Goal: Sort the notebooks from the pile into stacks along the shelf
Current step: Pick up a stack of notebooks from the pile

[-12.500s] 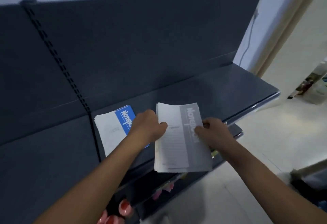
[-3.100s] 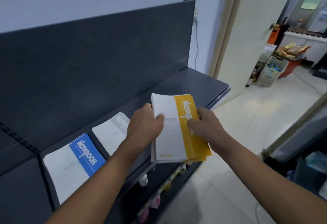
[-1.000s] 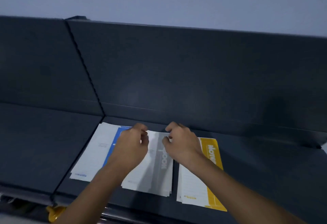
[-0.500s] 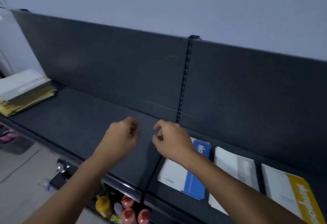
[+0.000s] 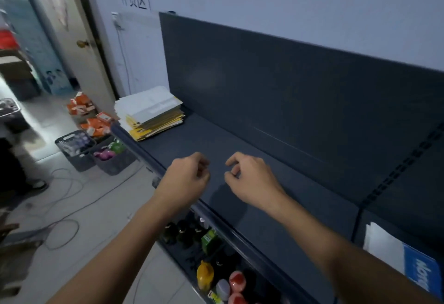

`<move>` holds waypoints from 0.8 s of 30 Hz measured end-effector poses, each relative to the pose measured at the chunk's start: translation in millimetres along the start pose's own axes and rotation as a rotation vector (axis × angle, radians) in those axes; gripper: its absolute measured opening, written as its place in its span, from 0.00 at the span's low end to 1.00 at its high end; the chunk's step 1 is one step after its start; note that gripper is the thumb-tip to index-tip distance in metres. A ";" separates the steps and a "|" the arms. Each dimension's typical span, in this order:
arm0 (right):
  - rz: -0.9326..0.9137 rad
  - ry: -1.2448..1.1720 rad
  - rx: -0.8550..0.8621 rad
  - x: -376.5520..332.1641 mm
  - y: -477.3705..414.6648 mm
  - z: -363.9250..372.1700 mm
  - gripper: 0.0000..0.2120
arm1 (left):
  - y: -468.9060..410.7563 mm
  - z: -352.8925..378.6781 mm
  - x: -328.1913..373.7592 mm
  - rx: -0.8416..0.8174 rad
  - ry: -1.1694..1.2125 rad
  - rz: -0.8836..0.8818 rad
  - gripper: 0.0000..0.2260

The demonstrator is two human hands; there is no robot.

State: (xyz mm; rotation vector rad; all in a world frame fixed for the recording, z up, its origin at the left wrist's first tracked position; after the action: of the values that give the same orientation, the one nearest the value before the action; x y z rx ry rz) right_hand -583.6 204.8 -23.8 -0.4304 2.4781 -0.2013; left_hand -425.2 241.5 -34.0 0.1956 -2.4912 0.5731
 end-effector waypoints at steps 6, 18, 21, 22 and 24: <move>-0.033 -0.022 -0.038 -51.3 -72.4 65.4 0.10 | -49.8 -23.7 -74.4 0.025 -0.044 -0.062 0.10; 0.015 -0.032 -0.067 -92.1 -200.3 155.4 0.08 | -174.4 -45.4 -175.1 0.042 -0.044 -0.064 0.08; 0.030 -0.011 -0.071 -98.1 -219.7 168.2 0.08 | -196.7 -39.7 -192.8 -0.014 -0.049 -0.040 0.08; 0.041 -0.009 -0.058 -99.6 -227.0 171.2 0.08 | -206.0 -38.3 -198.5 -0.021 -0.052 -0.029 0.09; 0.067 -0.007 -0.025 -100.9 -241.5 177.5 0.08 | -226.1 -35.5 -208.8 -0.034 -0.055 -0.003 0.09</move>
State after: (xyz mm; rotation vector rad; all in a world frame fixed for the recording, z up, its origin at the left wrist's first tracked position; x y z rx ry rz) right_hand -339.0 6.5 -53.2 -0.3570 2.4859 -0.1414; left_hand -176.4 57.1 -44.1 0.2039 -2.5511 0.5307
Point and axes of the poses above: each hand's wrist, its own y-axis away from the middle knuckle, its own z-axis out of the palm, x = y × z, the point moved 7 cm from there along -y, towards the middle knuckle, and after that the axes turned 14 degrees about x, right-handed, at the moved point
